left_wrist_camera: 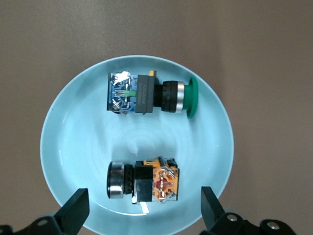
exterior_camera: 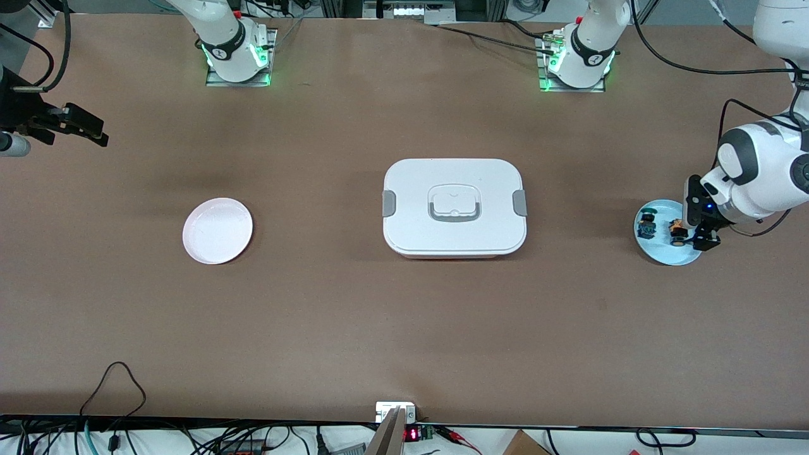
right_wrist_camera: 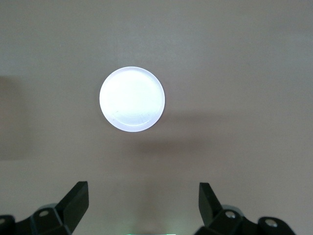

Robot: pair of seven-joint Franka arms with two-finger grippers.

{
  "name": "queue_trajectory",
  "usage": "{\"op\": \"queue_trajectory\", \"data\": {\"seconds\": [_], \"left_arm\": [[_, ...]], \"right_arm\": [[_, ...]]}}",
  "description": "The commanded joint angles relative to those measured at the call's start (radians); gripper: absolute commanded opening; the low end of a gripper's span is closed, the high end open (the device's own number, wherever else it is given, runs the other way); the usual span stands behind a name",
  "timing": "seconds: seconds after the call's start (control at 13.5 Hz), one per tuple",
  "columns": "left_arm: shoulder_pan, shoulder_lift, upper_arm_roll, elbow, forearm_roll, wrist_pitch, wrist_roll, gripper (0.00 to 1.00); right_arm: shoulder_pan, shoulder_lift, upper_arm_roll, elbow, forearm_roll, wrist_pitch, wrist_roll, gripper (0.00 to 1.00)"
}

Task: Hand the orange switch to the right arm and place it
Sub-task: 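Move the left gripper down over the orange switch on the blue plate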

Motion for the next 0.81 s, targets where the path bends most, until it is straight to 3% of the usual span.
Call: {"op": "queue_trajectory", "data": {"seconds": [0.0, 0.74], "left_arm": [[0.012, 0.034, -0.015, 0.017, 0.006, 0.041, 0.025, 1.00], [0.075, 0.096, -0.049, 0.033, 0.000, 0.068, 0.023, 1.00]], "right_arm": [[-0.006, -0.019, 0.004, -0.011, -0.014, -0.001, -0.007, 1.00], [-0.001, -0.016, 0.007, -0.003, -0.014, -0.006, -0.009, 1.00]]}}
